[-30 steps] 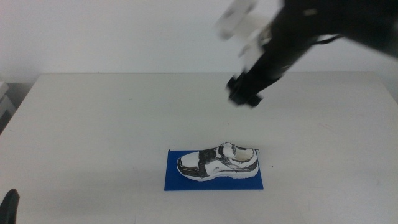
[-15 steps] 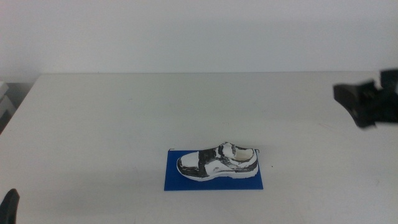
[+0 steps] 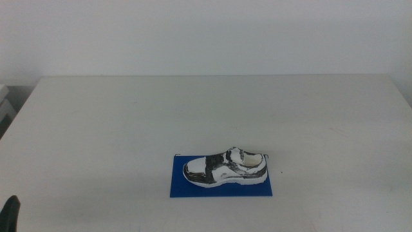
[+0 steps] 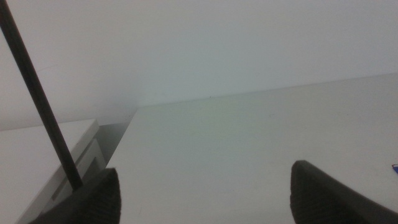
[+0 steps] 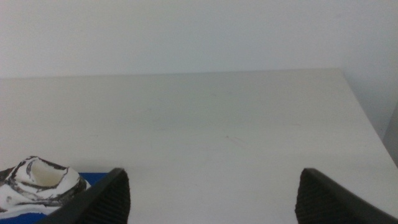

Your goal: Use one arm to grab the shoe from the table and place it on the mat.

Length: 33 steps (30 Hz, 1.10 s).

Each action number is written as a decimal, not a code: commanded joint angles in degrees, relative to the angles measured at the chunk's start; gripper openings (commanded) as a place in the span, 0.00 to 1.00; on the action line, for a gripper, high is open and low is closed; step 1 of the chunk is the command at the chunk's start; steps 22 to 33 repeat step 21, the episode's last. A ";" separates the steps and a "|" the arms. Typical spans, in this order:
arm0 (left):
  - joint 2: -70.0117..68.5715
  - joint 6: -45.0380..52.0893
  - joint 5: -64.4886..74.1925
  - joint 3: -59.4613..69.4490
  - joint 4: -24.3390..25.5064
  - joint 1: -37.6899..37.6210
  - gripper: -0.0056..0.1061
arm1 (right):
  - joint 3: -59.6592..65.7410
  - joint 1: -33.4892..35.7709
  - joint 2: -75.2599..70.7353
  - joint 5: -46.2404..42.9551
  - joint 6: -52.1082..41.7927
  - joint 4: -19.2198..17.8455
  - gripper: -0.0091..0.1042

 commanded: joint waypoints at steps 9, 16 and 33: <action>-0.39 -0.36 -4.65 0.29 -0.49 -0.31 0.89 | 10.03 -0.59 -14.26 -4.24 -0.38 -0.16 0.73; -0.39 -0.36 -4.65 0.29 -0.49 -0.31 0.89 | 16.45 -0.59 -21.06 -4.89 -0.38 0.02 0.73; -0.38 -0.36 -4.63 0.29 -0.49 -0.31 0.89 | 17.17 -0.59 -21.02 -3.83 -0.38 -0.21 0.73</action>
